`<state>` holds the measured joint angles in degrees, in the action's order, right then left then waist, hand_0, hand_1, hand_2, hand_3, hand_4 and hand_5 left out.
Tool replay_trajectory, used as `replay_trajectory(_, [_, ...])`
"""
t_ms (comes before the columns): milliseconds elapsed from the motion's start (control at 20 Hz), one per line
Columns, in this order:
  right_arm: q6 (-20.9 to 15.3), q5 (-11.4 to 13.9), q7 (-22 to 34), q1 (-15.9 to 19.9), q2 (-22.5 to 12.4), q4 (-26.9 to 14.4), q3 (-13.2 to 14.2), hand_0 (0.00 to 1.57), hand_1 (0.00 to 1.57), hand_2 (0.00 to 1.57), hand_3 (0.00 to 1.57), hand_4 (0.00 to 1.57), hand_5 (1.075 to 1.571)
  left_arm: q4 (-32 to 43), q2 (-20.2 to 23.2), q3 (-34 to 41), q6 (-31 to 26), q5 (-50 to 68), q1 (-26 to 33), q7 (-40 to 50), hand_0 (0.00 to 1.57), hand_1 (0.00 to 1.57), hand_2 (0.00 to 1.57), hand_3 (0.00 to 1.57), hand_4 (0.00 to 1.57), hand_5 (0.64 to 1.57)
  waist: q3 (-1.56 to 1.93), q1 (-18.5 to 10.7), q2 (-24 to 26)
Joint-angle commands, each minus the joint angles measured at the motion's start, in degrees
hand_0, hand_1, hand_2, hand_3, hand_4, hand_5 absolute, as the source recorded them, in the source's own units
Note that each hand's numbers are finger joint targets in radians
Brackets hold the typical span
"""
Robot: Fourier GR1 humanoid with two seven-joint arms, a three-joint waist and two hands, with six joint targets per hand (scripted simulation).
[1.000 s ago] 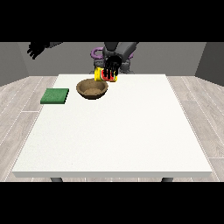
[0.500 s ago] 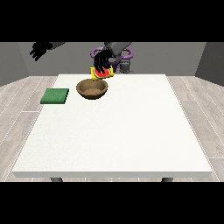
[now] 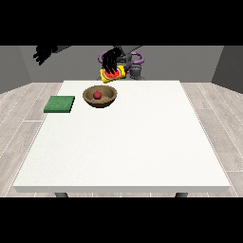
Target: Pick the cup and pour the ball into the bowl, then pick the bowl and place it on the pad
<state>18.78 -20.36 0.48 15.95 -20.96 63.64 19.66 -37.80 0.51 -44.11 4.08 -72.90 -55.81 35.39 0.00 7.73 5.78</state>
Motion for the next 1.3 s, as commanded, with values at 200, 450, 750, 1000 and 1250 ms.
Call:
replay_trajectory(200, [-2.1, 0.7, -0.7, -5.4, 1.7, 1.0, 0.5, 0.00, 0.00, 0.00, 0.11, 0.74, 1.551, -10.2, 8.2, 18.5, 13.2, 17.3, 6.0, -8.8, 1.04, 1.04, 1.51, 1.15, 1.32, 1.562, -0.31, -5.0, 3.2])
replay_trajectory(450, [-5.6, 2.3, -0.9, -4.6, 3.5, 0.9, -0.1, 0.00, 0.00, 0.00, 0.00, 0.78, 1.557, -19.3, 7.5, 35.1, 15.4, 37.2, 6.1, -15.4, 0.00, 0.00, 0.00, 0.00, 1.18, 1.551, -0.83, -10.0, 2.5])
replay_trajectory(750, [-10.1, 4.3, -2.6, -6.6, 7.8, 0.3, -1.2, 0.00, 0.00, 0.00, 0.00, 0.78, 1.558, -25.5, 9.1, 50.6, 4.5, 60.9, 8.6, -23.0, 0.00, 0.00, 0.00, 0.00, 1.06, 1.570, -0.51, -14.0, 0.4])
replay_trajectory(1000, [-12.6, 4.9, -6.7, -6.9, 12.7, 1.2, -2.3, 0.00, 0.00, 0.00, 0.00, 0.73, 1.566, -24.7, 17.6, 60.0, -9.7, 73.7, 9.3, -28.4, 0.00, 0.00, 0.00, 0.00, 1.05, 1.563, -0.13, -14.6, -4.7])
replay_trajectory(1250, [-15.9, 6.6, -12.8, -4.2, 15.7, -3.6, -2.5, 0.00, 0.00, 0.00, 0.00, 0.74, 1.567, -24.5, 24.3, 64.0, -17.0, 79.0, 7.8, -25.9, 0.00, 0.00, 0.00, 0.00, 1.05, 1.555, 0.02, -16.4, -8.8])
